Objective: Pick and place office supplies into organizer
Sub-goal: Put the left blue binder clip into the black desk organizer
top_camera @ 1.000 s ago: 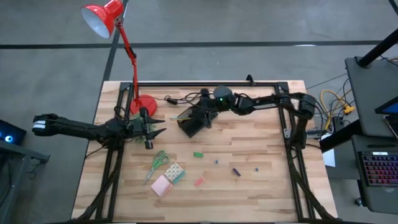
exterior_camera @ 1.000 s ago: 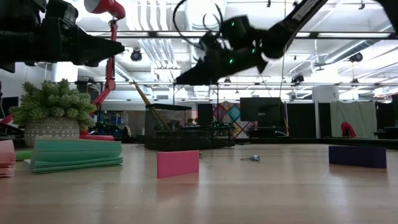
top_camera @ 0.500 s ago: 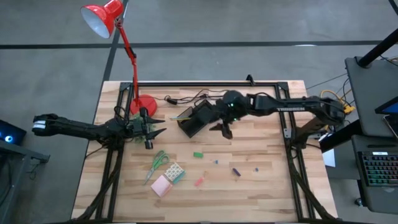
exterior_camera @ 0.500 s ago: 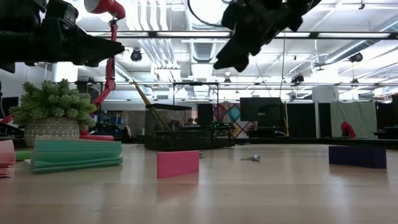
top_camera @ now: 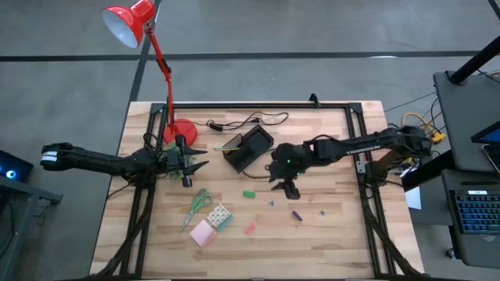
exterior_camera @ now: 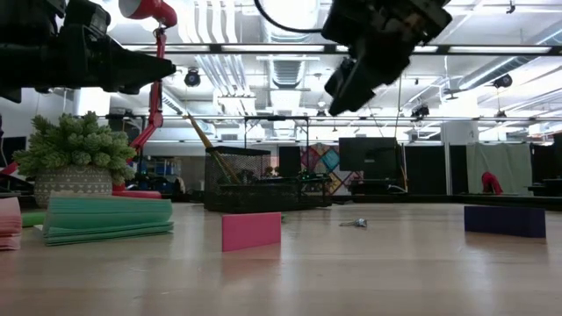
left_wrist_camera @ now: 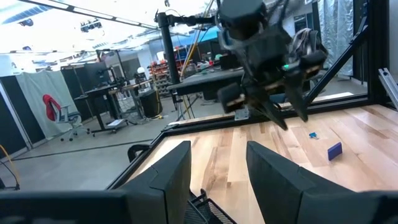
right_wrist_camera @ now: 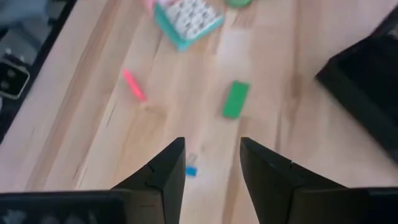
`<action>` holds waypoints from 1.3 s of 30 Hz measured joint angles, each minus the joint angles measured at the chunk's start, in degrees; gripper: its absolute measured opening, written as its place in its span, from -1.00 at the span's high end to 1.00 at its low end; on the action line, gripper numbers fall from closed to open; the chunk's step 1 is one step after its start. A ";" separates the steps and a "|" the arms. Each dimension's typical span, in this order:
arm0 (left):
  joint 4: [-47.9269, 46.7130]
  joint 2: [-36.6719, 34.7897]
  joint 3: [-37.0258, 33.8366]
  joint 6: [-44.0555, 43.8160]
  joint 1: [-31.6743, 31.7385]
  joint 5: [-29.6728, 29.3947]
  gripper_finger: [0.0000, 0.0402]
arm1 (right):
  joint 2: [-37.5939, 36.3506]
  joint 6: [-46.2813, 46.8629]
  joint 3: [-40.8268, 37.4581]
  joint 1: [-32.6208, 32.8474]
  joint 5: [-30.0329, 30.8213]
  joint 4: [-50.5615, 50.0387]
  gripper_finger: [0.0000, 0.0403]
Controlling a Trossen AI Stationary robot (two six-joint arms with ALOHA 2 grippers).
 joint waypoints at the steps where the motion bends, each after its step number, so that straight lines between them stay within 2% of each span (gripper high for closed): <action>1: -0.02 -0.03 0.00 0.01 0.00 0.00 0.29 | 0.22 0.02 -0.42 0.54 0.02 0.14 0.30; 8: -0.06 0.01 0.00 0.00 0.01 0.01 0.29 | 2.54 -2.75 -3.22 4.23 1.09 3.30 0.30; 13: -0.55 1.12 0.00 0.02 -0.04 0.04 0.29 | 6.62 -4.09 -3.62 6.73 3.08 7.60 0.23; 18: -0.35 2.27 0.00 0.02 -0.04 0.04 0.29 | 10.01 1.26 -3.52 8.19 14.96 7.25 0.14; 24: -0.17 2.48 0.00 0.04 -0.02 0.04 0.29 | 10.85 8.85 -3.47 8.46 15.73 6.39 0.11; 33: -0.17 2.50 0.00 0.07 -0.02 0.04 0.29 | 11.15 12.46 -3.49 11.35 14.85 6.43 0.15; 39: -0.13 2.56 0.00 0.09 0.02 0.04 0.29 | 12.56 13.09 -3.58 13.10 23.14 6.47 0.18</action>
